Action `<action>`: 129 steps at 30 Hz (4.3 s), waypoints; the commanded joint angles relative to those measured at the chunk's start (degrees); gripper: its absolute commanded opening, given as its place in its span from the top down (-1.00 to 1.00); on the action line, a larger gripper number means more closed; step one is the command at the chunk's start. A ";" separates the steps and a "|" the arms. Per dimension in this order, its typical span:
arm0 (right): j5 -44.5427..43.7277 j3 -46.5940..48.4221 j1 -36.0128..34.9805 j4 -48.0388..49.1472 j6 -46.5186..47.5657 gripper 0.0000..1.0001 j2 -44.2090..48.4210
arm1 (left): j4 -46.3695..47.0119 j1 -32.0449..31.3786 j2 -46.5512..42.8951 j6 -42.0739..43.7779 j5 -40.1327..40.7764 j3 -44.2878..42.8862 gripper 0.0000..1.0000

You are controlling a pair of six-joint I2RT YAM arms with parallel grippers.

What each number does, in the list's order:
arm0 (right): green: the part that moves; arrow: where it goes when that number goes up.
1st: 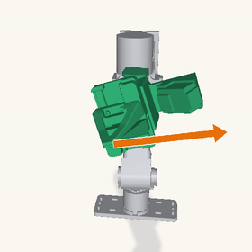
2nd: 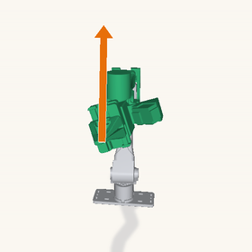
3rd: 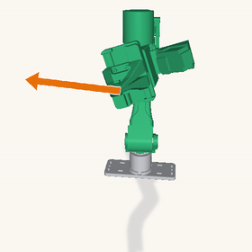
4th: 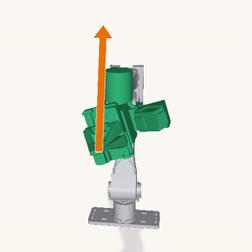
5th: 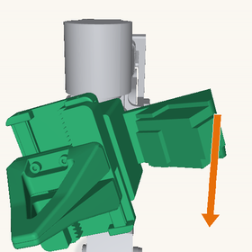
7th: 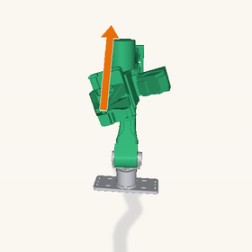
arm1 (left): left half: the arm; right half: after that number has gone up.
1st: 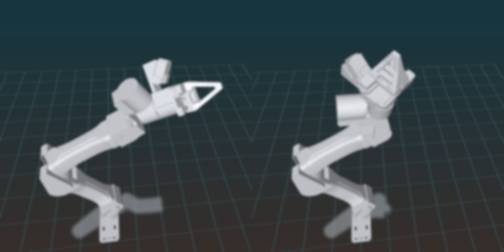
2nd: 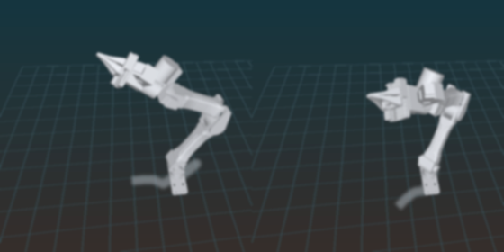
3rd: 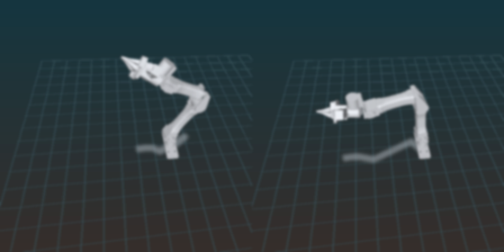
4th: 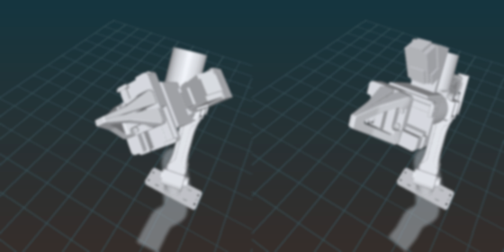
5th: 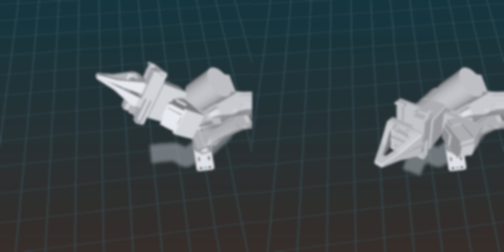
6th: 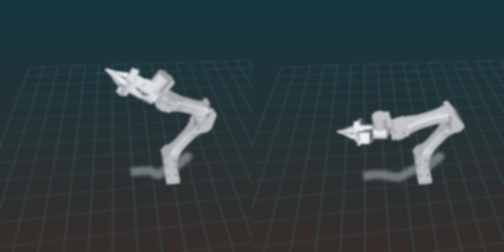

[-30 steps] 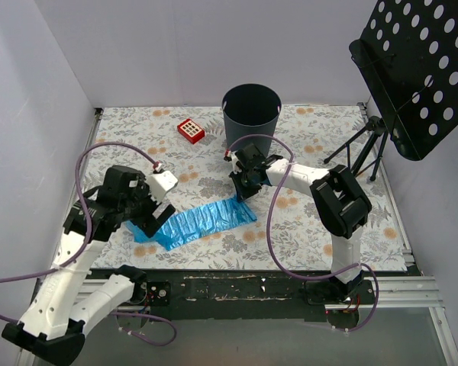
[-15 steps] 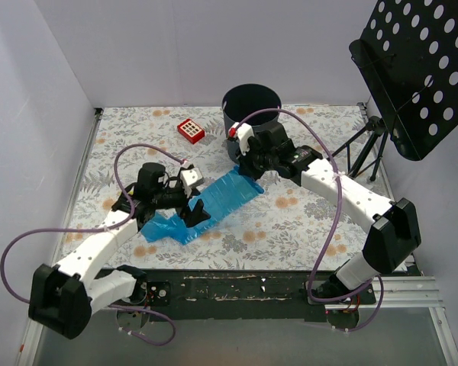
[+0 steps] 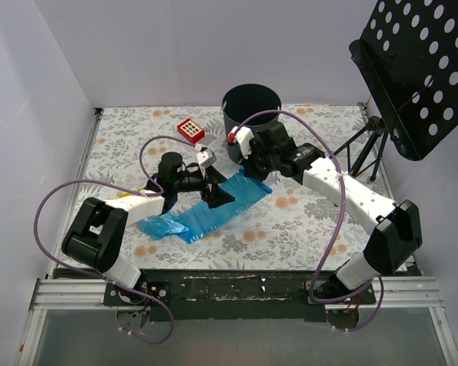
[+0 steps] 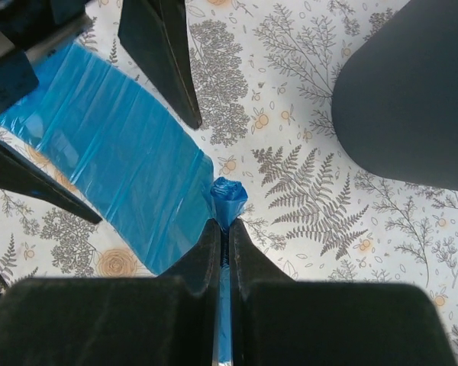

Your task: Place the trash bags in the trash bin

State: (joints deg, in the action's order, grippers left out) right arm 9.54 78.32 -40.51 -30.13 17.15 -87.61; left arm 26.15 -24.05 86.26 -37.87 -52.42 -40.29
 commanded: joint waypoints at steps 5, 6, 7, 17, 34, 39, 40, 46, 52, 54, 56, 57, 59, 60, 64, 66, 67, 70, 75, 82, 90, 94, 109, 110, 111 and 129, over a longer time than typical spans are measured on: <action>-3.56 3.94 0.17 -1.07 0.78 0.97 2.01 | 18.04 -2.75 6.46 -16.34 -3.91 -2.25 -0.61; -3.65 3.85 0.17 -1.16 0.70 0.97 2.10 | 20.06 -2.75 7.42 -18.10 -3.91 -2.25 -0.55; -3.83 3.68 0.17 -1.07 0.61 0.97 2.27 | 21.12 -2.75 8.13 -20.56 -3.57 -2.25 -0.51; -6.46 2.36 0.08 -2.21 0.34 0.97 3.06 | 33.79 -3.63 13.67 -36.14 0.99 -0.32 -0.32; -8.22 2.19 0.43 -3.71 1.05 0.97 3.59 | 31.86 -5.92 22.73 -29.63 -5.23 -10.69 -0.09; -11.56 0.17 1.49 -3.01 0.70 0.97 4.73 | 32.20 -5.83 21.85 -32.35 -6.81 -8.58 0.21; -11.65 -0.45 1.75 -2.66 0.52 0.97 5.08 | 32.21 -5.83 21.50 -32.97 -6.90 -8.31 0.27; -9.98 -3.09 1.93 -1.69 -1.50 0.97 5.79 | 33.79 -5.92 21.32 -36.57 -6.20 -7.78 0.56; -9.98 -3.97 1.93 -1.16 -2.56 0.97 5.79 | 32.91 -6.53 21.85 -37.10 -4.97 -8.40 0.40; -9.98 -4.23 2.01 -1.16 -2.82 0.97 5.79 | 32.74 -6.88 22.28 -37.02 -5.06 -9.10 0.46; -9.98 -4.41 2.01 -1.16 -2.91 0.97 5.88 | 32.56 -7.23 22.72 -37.02 -5.32 -9.54 0.56; -10.15 -4.50 2.02 -1.16 -3.00 0.97 5.88 | 32.39 -7.32 22.81 -36.84 -5.32 -9.89 0.63; -10.59 -4.76 2.10 -1.25 -2.91 0.97 5.96 | 32.12 -7.32 22.90 -36.75 -5.32 -9.98 0.75; -10.94 -4.93 2.02 -1.07 -2.82 0.97 5.96 | 32.03 -7.41 22.99 -36.58 -5.32 -9.98 0.82; -11.56 -5.99 2.02 -1.07 -2.91 0.97 6.31 | 30.10 -7.41 22.99 -34.74 -4.88 -10.33 1.00; -11.30 -6.25 2.10 -1.25 -3.17 0.97 6.40 | 28.26 -7.41 22.90 -33.59 -3.57 -10.42 1.00; -11.04 -6.34 2.19 -1.16 -3.17 0.97 6.40 | 27.38 -7.41 22.81 -33.07 -2.95 -10.51 1.00; -10.95 -6.52 2.10 -1.60 -4.22 0.97 6.32 | 25.71 -7.50 22.55 -31.49 -2.07 -10.59 1.00; -14.36 -6.43 2.37 -3.44 -8.96 0.97 4.56 | 19.47 -8.64 20.80 -24.19 -1.63 -11.03 1.00; -16.31 -7.31 4.03 -2.48 -16.71 0.97 -2.55 | 10.86 -12.24 15.44 -11.46 1.87 -10.51 1.00; -13.41 -10.38 9.48 -2.57 -24.08 0.97 -5.55 | 5.58 -16.64 10.16 2.80 7.60 -7.70 1.00; -13.67 -12.75 12.12 -2.21 -25.76 0.97 -5.90 | 8.82 -17.69 7.97 2.46 9.79 -6.12 1.00; -14.81 -18.73 16.16 0.86 -27.69 0.97 -6.08 | 10.41 -18.92 5.68 -1.06 13.22 -6.47 1.00; -14.99 -19.26 16.17 1.21 -27.69 0.97 -6.16 | 10.85 -18.92 5.68 -1.76 13.14 -6.29 1.00; -14.90 -19.70 16.17 1.74 -27.61 0.97 -5.90 | 10.68 -19.10 5.68 -2.12 12.96 -6.38 1.00; 3.53 -22.07 16.25 3.32 -9.52 -0.25 6.65 | 4.88 -19.45 7.70 -9.06 18.67 -4.36 1.00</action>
State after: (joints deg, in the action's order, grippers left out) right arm 6.61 58.06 -24.34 -27.05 -2.61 -87.11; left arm 31.38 -43.35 97.23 -42.57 -35.68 -45.39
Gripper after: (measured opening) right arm 0.602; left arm 0.009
